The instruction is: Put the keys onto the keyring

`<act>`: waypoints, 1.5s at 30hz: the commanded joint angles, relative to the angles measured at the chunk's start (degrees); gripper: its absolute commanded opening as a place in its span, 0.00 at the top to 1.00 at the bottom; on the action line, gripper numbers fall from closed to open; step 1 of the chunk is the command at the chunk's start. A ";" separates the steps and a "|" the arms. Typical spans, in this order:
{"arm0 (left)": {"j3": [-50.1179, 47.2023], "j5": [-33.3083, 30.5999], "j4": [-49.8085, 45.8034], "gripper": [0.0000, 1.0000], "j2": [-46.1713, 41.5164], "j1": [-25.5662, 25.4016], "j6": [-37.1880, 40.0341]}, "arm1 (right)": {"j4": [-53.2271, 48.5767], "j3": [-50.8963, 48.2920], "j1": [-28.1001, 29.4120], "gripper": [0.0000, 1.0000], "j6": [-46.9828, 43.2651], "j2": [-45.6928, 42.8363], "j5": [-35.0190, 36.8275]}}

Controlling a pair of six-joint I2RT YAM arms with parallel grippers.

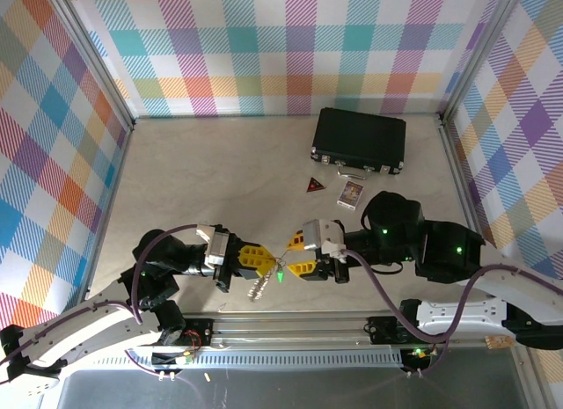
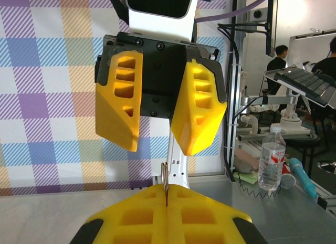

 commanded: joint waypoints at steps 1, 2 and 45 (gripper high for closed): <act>0.77 -0.51 1.57 1.00 0.01 -0.29 1.02 | 2.81 -0.62 -0.17 0.65 0.59 0.99 0.55; 0.80 -0.41 1.59 1.00 -0.03 -0.29 1.04 | 2.68 -0.49 -0.18 0.65 0.57 1.43 0.43; 2.99 -6.21 -10.09 1.00 -4.45 -0.36 7.29 | -7.97 6.19 -0.08 0.64 -0.22 7.09 2.79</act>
